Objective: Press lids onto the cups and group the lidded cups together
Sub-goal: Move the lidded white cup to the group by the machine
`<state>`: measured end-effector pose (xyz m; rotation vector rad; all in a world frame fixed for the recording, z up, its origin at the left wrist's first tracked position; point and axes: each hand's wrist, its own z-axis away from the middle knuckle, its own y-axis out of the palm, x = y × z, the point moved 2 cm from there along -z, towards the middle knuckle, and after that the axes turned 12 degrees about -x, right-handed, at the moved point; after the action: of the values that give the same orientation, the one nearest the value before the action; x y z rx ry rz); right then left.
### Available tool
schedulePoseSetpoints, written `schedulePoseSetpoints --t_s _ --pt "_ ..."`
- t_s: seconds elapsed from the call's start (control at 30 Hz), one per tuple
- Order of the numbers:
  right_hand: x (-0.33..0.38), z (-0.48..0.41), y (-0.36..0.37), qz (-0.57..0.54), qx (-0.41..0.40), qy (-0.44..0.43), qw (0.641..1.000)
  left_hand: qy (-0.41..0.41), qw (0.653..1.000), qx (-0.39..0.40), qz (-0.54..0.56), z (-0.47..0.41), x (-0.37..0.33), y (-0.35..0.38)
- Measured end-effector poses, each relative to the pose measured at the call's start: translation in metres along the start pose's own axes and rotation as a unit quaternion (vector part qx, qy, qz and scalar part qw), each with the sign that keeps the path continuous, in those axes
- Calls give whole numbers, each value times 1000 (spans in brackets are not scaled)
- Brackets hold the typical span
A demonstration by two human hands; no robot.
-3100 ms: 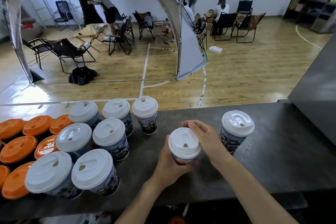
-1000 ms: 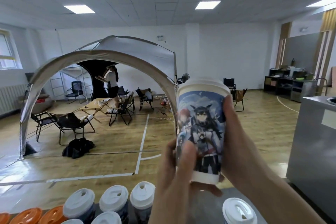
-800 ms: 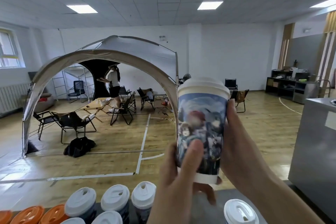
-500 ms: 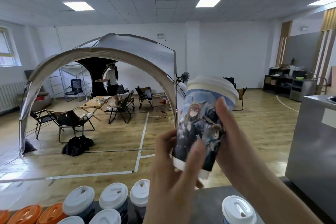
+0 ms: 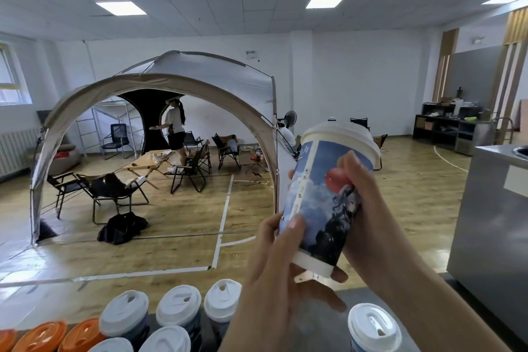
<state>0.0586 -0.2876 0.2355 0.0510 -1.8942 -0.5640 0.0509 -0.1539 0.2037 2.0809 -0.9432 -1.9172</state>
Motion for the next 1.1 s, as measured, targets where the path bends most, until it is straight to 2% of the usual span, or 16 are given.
schedulePoseSetpoints --t_s 0.07,0.13,0.17,0.2,0.23,0.27,0.3,0.37,0.4,0.47,0.53,0.7,0.77,0.87,0.97,1.1 --pt "-1 -2 -4 -8 -11 9 1000 -26 999 28 31 -3 0 2" --pt "0 -2 -4 -13 11 3 1000 80 995 0 -59 -2 4 -2" --pt "0 -3 -4 -15 20 -6 1000 172 974 -15 -147 -2 7 -4" --pt "0 -4 -4 -15 23 -12 1000 261 931 -38 -250 -2 11 -8" --pt "0 -5 -6 -12 17 -16 1000 316 892 -65 -318 -4 17 -13" --pt "0 -6 -7 -7 15 -13 1000 330 876 -77 -343 -4 22 -15" --pt "-2 -8 -8 -1 21 -10 1000 298 897 -72 -318 -3 24 -14" --pt "-5 -9 -9 16 47 -3 999 120 984 -28 -128 -4 24 -8" --pt "-5 -8 -8 25 56 0 998 33 999 -16 -34 -5 23 -5" --pt "-7 -10 -13 55 63 -7 996 -16 1000 -7 15 -9 22 -6" --pt "-15 -11 -23 123 46 -34 991 -2 999 -38 23 -14 27 -13" --pt "-63 1 -90 204 -70 -48 975 -72 991 -60 94 -16 55 -37" --pt "-91 14 -126 248 -115 -55 960 -109 985 -74 113 -16 72 -47" --pt "-132 39 -176 364 -161 -69 915 -146 977 -115 108 -20 97 -63" --pt "-169 63 -214 393 -208 -32 895 -139 978 -141 60 -23 114 -78" --pt "-212 79 -234 362 -209 84 905 -155 974 -151 75 -23 133 -88"
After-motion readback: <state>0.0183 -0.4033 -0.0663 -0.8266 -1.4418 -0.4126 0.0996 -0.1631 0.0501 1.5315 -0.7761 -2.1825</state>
